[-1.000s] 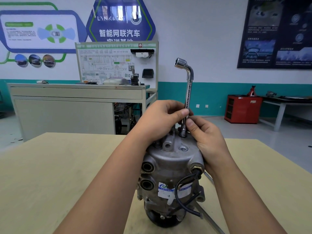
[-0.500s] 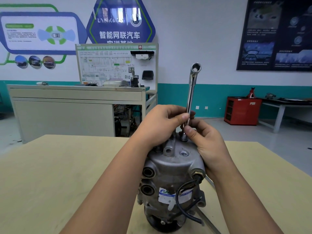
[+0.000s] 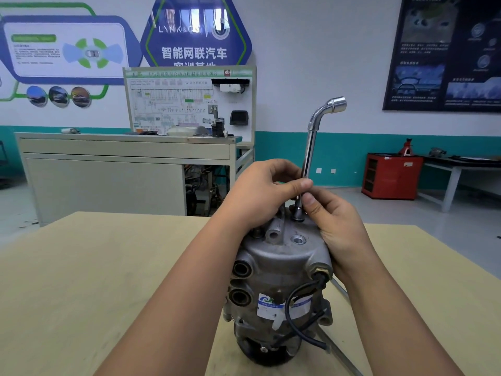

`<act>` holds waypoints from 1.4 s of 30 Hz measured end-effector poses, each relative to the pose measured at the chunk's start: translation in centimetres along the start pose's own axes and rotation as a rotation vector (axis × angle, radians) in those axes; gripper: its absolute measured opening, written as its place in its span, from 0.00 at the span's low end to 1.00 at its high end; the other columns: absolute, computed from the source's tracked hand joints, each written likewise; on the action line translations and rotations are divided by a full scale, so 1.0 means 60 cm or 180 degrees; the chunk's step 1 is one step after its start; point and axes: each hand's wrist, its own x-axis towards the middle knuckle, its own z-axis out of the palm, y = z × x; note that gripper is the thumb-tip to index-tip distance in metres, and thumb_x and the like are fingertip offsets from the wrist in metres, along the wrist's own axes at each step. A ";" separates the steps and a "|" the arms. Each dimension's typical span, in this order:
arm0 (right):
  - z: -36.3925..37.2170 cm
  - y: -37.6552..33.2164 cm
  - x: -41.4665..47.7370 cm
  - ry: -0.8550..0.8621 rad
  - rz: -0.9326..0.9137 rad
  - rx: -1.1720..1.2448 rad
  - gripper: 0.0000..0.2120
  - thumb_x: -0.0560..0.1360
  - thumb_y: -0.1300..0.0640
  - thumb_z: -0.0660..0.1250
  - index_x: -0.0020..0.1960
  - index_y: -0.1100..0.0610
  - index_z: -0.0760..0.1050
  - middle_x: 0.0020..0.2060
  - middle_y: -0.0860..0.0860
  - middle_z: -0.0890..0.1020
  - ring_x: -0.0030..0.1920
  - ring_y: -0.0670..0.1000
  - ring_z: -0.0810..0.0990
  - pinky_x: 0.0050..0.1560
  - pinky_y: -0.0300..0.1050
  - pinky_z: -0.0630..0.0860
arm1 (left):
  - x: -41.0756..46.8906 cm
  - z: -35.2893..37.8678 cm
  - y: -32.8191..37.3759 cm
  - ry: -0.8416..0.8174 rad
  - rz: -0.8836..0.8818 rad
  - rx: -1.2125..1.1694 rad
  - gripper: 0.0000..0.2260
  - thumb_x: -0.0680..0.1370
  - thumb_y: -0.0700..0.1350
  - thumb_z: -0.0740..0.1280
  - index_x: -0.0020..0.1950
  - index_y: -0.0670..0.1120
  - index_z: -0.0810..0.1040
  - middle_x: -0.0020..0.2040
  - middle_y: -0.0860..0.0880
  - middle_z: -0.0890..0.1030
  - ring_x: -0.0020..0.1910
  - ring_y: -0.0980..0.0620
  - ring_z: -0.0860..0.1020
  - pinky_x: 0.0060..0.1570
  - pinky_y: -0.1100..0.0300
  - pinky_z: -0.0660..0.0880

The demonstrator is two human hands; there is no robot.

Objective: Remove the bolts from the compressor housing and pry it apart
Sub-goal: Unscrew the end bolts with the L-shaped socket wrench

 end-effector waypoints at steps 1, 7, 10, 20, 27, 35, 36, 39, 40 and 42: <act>-0.001 0.000 0.000 -0.0002 -0.0015 -0.0075 0.10 0.65 0.50 0.67 0.44 0.50 0.82 0.41 0.47 0.85 0.47 0.46 0.82 0.48 0.44 0.77 | 0.000 0.000 -0.001 0.0011 0.0016 0.0020 0.06 0.75 0.46 0.72 0.41 0.53 0.77 0.47 0.50 0.85 0.49 0.54 0.82 0.58 0.54 0.76; -0.004 0.003 0.000 0.0032 -0.0058 -0.0202 0.07 0.65 0.52 0.68 0.42 0.48 0.82 0.36 0.45 0.83 0.40 0.42 0.81 0.40 0.37 0.76 | 0.005 0.000 -0.007 0.0069 0.0039 0.0129 0.07 0.74 0.48 0.73 0.38 0.55 0.76 0.38 0.58 0.81 0.36 0.68 0.76 0.43 0.71 0.72; -0.003 0.005 0.001 0.0053 -0.0036 -0.0173 0.08 0.67 0.52 0.66 0.42 0.43 0.82 0.37 0.46 0.84 0.43 0.46 0.81 0.46 0.45 0.76 | 0.005 -0.001 -0.009 0.0044 0.0079 0.0098 0.04 0.74 0.47 0.72 0.41 0.54 0.79 0.38 0.58 0.82 0.37 0.68 0.77 0.44 0.72 0.72; 0.003 -0.001 -0.001 -0.0016 0.0061 0.0139 0.11 0.69 0.55 0.64 0.43 0.47 0.84 0.43 0.51 0.85 0.49 0.53 0.82 0.57 0.53 0.77 | 0.000 -0.004 -0.001 -0.0176 0.0187 0.0098 0.07 0.79 0.43 0.66 0.46 0.54 0.81 0.41 0.60 0.83 0.45 0.63 0.80 0.50 0.70 0.74; 0.004 -0.003 -0.003 0.0006 0.0062 0.0012 0.09 0.66 0.52 0.66 0.42 0.48 0.84 0.44 0.54 0.84 0.53 0.59 0.80 0.60 0.60 0.74 | 0.001 0.001 -0.003 0.0012 -0.0016 0.0028 0.03 0.75 0.48 0.72 0.43 0.51 0.79 0.46 0.49 0.85 0.48 0.54 0.82 0.54 0.57 0.77; 0.000 0.002 -0.001 0.0033 0.0020 -0.0071 0.08 0.66 0.52 0.67 0.42 0.46 0.83 0.41 0.50 0.84 0.48 0.53 0.81 0.55 0.55 0.76 | 0.002 0.002 -0.005 0.0081 -0.0001 0.0059 0.05 0.74 0.48 0.72 0.41 0.52 0.78 0.41 0.52 0.84 0.41 0.60 0.81 0.45 0.67 0.75; 0.000 0.002 -0.001 0.0012 0.0008 -0.0021 0.09 0.67 0.52 0.66 0.42 0.45 0.83 0.41 0.50 0.84 0.47 0.52 0.81 0.54 0.53 0.77 | 0.002 0.001 -0.005 0.0030 0.0004 0.0057 0.02 0.75 0.48 0.71 0.44 0.51 0.80 0.44 0.51 0.85 0.44 0.58 0.82 0.49 0.65 0.76; 0.003 0.002 -0.001 -0.0063 0.0039 0.0130 0.10 0.68 0.53 0.64 0.43 0.45 0.84 0.41 0.50 0.85 0.46 0.49 0.82 0.51 0.48 0.79 | 0.000 -0.001 -0.003 -0.0185 0.0080 0.0045 0.06 0.78 0.45 0.67 0.53 0.48 0.83 0.47 0.54 0.85 0.49 0.60 0.81 0.55 0.65 0.75; 0.003 0.002 -0.001 -0.0068 0.0068 0.0177 0.10 0.68 0.53 0.64 0.43 0.46 0.84 0.41 0.50 0.85 0.46 0.50 0.83 0.51 0.48 0.79 | -0.001 -0.002 -0.002 -0.0238 0.0098 0.0035 0.07 0.79 0.44 0.66 0.54 0.48 0.83 0.46 0.56 0.84 0.49 0.62 0.81 0.54 0.68 0.74; 0.003 0.001 -0.001 -0.0040 0.0129 0.0240 0.11 0.68 0.54 0.64 0.43 0.49 0.84 0.42 0.51 0.85 0.47 0.51 0.83 0.52 0.49 0.79 | -0.001 -0.003 0.000 -0.0257 0.0126 0.0098 0.06 0.79 0.43 0.66 0.52 0.49 0.83 0.45 0.56 0.84 0.48 0.62 0.81 0.53 0.68 0.74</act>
